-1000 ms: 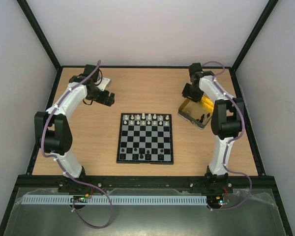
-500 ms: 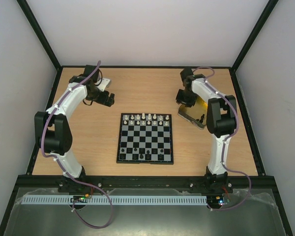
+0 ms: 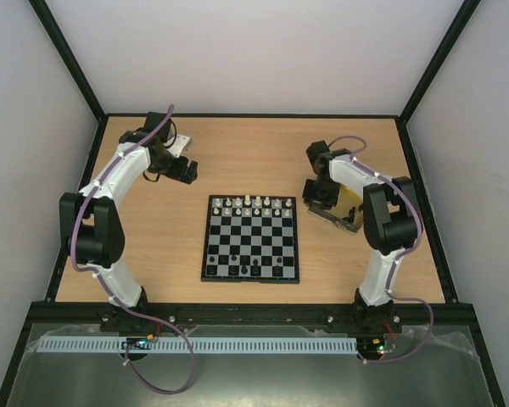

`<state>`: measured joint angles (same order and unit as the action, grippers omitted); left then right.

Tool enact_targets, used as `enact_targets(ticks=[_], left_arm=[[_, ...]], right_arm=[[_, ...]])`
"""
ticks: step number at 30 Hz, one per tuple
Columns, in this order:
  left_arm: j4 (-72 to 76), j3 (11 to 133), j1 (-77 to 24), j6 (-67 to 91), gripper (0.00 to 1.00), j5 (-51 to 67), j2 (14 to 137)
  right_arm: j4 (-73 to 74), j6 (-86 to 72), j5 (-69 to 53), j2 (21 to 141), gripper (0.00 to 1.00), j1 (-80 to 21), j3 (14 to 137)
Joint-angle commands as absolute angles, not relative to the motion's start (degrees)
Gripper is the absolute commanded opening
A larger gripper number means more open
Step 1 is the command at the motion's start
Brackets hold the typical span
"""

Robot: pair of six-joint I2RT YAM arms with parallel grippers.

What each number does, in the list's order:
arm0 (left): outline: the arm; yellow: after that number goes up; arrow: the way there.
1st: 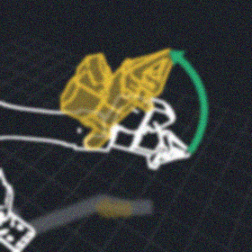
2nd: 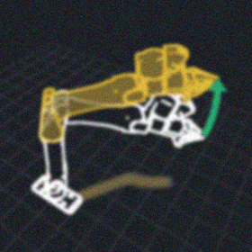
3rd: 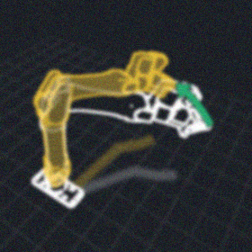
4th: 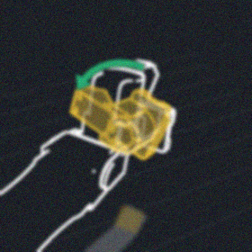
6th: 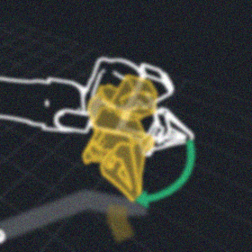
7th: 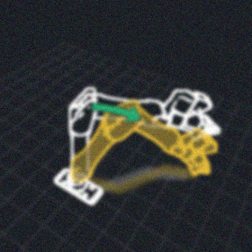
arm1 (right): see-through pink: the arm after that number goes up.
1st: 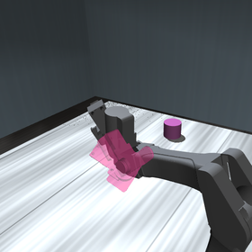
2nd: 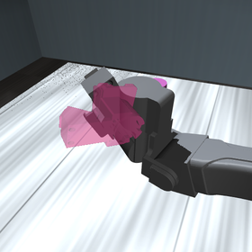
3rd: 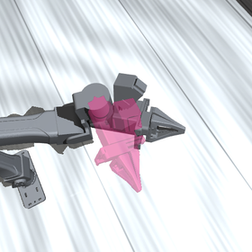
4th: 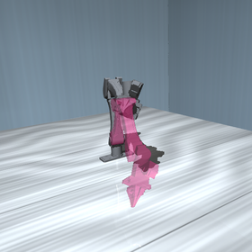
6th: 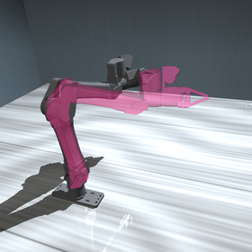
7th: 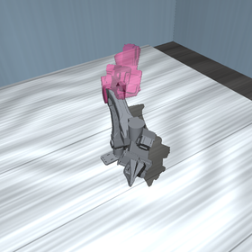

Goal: Set up the chess pieces on the board
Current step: Adjust the storage box at the center of the board.

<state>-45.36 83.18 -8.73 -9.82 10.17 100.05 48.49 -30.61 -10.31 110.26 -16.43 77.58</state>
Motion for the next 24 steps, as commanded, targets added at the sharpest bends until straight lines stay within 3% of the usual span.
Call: enact_targets(ticks=[1,15,24], left_arm=[[-46.0,82.8,-9.1,-9.2,0.99,9.9,97.6],[-46.4,84.2,-10.3,-8.8,0.99,9.3,98.6],[-46.2,84.4,-10.9,-8.8,0.99,9.1,99.2]], right_arm=[[48.0,-30.5,-10.3,103.9,0.40,-17.3,72.2],[50.4,-28.6,-10.4,92.9,0.40,-21.1,57.6],[55.3,-29.0,-9.6,87.2,0.41,-25.3,56.5]])
